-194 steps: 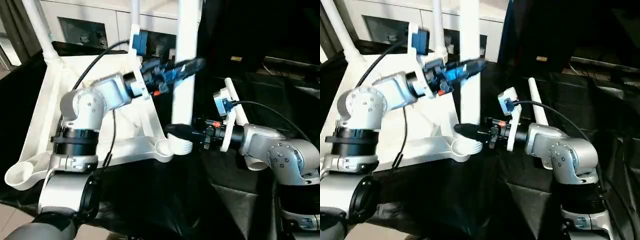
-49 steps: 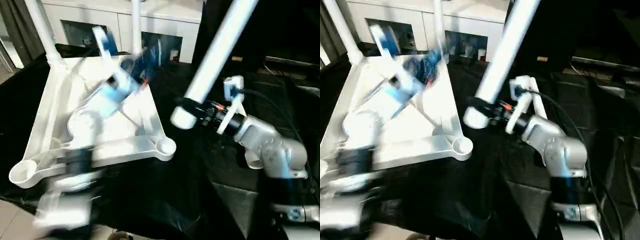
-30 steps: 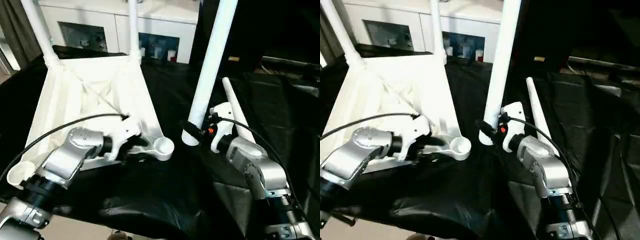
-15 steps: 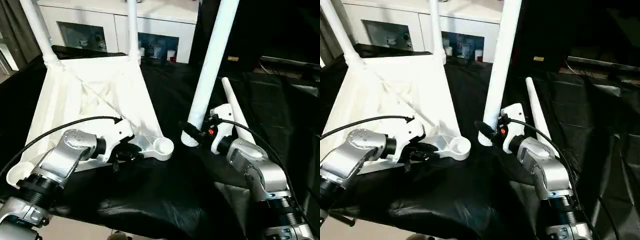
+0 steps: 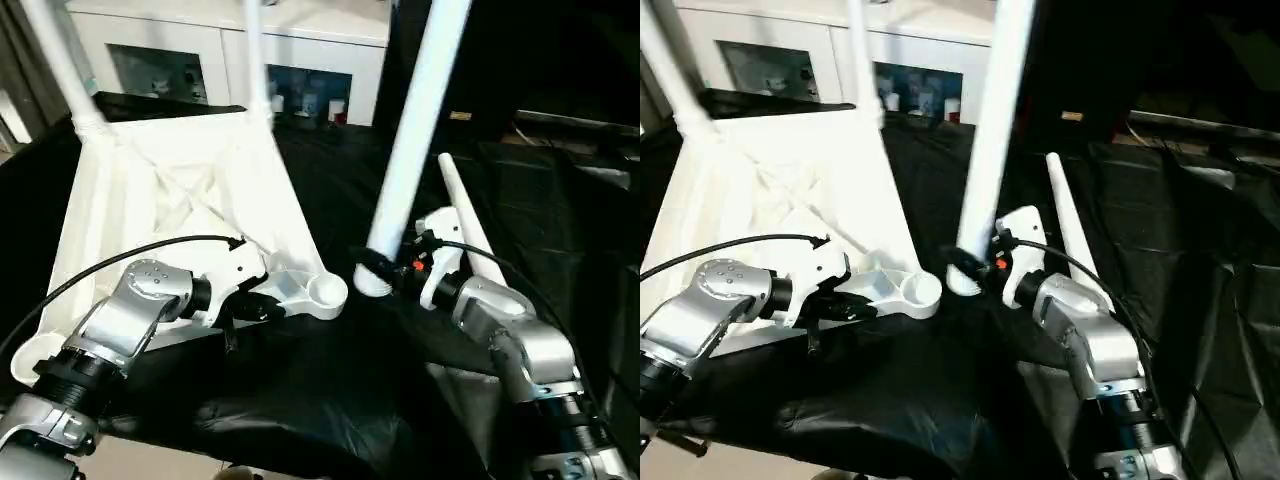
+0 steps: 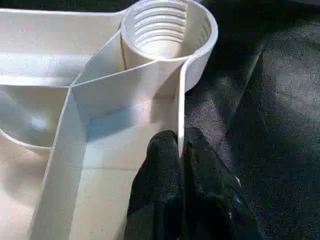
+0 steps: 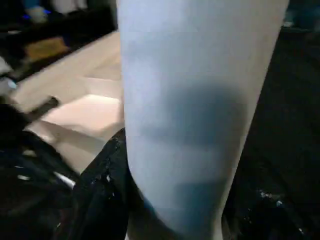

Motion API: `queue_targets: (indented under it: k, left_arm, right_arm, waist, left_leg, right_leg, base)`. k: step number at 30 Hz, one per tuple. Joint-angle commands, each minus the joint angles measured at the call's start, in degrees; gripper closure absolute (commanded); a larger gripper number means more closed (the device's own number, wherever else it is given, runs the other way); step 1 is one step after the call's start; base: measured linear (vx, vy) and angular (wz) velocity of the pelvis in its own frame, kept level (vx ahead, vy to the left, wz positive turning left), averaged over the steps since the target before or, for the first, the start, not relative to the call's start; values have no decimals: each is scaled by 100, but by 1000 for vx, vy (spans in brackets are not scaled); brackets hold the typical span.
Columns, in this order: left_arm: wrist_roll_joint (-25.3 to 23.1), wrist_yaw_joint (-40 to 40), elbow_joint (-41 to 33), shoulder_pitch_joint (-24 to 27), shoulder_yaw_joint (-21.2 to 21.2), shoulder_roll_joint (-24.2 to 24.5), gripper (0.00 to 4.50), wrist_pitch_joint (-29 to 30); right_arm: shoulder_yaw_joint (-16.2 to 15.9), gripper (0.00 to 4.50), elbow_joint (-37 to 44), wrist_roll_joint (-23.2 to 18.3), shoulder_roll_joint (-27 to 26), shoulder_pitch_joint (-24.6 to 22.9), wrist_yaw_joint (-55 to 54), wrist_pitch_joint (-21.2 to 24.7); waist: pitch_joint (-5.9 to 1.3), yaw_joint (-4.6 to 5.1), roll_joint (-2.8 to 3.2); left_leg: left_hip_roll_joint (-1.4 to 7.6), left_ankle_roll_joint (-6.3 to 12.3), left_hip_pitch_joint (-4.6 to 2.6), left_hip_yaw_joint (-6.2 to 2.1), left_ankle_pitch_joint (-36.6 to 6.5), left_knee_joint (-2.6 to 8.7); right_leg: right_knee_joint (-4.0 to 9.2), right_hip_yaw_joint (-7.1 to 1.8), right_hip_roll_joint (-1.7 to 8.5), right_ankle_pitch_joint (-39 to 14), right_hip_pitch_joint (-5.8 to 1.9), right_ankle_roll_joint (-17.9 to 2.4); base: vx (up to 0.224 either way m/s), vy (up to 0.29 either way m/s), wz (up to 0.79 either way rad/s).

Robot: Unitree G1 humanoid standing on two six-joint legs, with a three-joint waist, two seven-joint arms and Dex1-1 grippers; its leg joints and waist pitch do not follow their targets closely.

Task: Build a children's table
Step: Insert table leg to table base

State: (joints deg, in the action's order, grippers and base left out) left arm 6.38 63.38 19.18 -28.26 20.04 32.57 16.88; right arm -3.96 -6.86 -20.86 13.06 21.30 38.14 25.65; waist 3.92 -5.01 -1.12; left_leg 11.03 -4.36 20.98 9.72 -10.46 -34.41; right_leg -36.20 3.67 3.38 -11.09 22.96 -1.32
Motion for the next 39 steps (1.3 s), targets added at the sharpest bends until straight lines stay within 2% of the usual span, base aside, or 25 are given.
queue_targets:
  k: [1,5,10,12,14,17,18,19,20,22,23,31,39]
  left_arm:
    - [199,243,17,-68,19,-275,450,-297]
    - [162,340,44,-134,163,-461,450,-387]
    - [9,339,285,-314,314,-718,450,-522]
    - [-83,305,489,-434,325,-833,450,-634]
    - [-112,264,574,-486,313,-872,450,-654]
    - [-203,218,826,-622,273,-970,450,-731]
    - [-217,243,881,-646,269,-985,450,-746]
    - [-222,261,903,-654,265,-993,450,-751]
    - [-231,305,937,-664,258,-1001,450,-762]
    - [-248,335,992,-684,259,-999,450,-807]
    - [-259,365,1022,-694,262,-987,450,-830]
    - [-313,476,1173,-740,214,-970,450,-946]
    - [-367,506,1317,-797,173,-936,450,-1012]
  right_arm:
    - [21,255,82,-149,-5,278,110,107]
    - [-69,255,4,-103,-9,379,218,140]
    - [-339,255,-169,79,43,451,362,235]
    - [-461,255,-282,163,55,487,412,266]
    - [-520,255,-317,207,80,501,416,302]
    - [-645,255,-449,362,147,534,395,321]
    - [-648,255,-501,402,167,534,378,281]
    - [-646,255,-523,411,174,533,377,265]
    - [-640,255,-559,422,185,530,388,235]
    - [-621,255,-591,445,179,533,372,231]
    - [-611,255,-613,459,185,537,352,239]
    - [-574,255,-727,520,207,579,336,258]
    - [-512,255,-744,498,269,612,374,309]
  waist:
    - [-433,-9,6]
    - [-444,-51,22]
    - [-450,-124,9]
    - [-441,-145,2]
    - [-441,-141,-6]
    - [-430,-143,-6]
    - [-431,-153,21]
    - [-427,-142,12]
    - [-430,-146,33]
    - [-428,-138,16]
    - [-435,-141,31]
    - [-440,-141,27]
    - [-432,-145,36]
  left_leg:
    - [190,-7,-61,-33,-804,394]
    - [212,-28,-101,-22,-797,387]
    - [205,-17,-82,-15,-713,388]
    - [199,-53,-94,-13,-820,389]
    - [202,-75,-66,-27,-837,398]
    - [198,-87,-70,-29,-908,400]
    - [204,-107,-92,-32,-964,399]
    - [200,-110,-81,-31,-980,401]
    - [207,-131,-80,-44,-1014,406]
    - [208,-134,-78,-47,-1063,410]
    - [209,-135,-79,-47,-1054,409]
    - [212,-127,-71,-52,-1036,411]
    - [208,-151,-82,-56,-1128,418]
  right_leg:
    - [429,-317,463,-976,-318,-1058]
    - [424,-321,462,-957,-274,-1058]
    - [406,-317,467,-807,-292,-1059]
    - [443,-321,484,-1015,-281,-1001]
    - [446,-316,495,-1122,-311,-955]
    - [479,-318,491,-1341,-292,-862]
    - [484,-319,500,-1421,-277,-854]
    - [495,-317,498,-1457,-281,-850]
    - [493,-313,505,-1502,-288,-845]
    - [497,-313,501,-1509,-287,-840]
    - [493,-312,499,-1470,-286,-842]
    - [478,-308,501,-1346,-296,-908]
    - [502,-307,508,-1519,-292,-901]
  base:
    - [0,0,0]
    - [0,0,0]
    - [0,0,0]
    - [0,0,0]
    - [0,0,0]
    - [0,0,0]
    - [0,0,0]
    - [0,0,0]
    - [0,0,0]
    - [0,0,0]
    - [0,0,0]
    - [0,0,0]
    - [0,0,0]
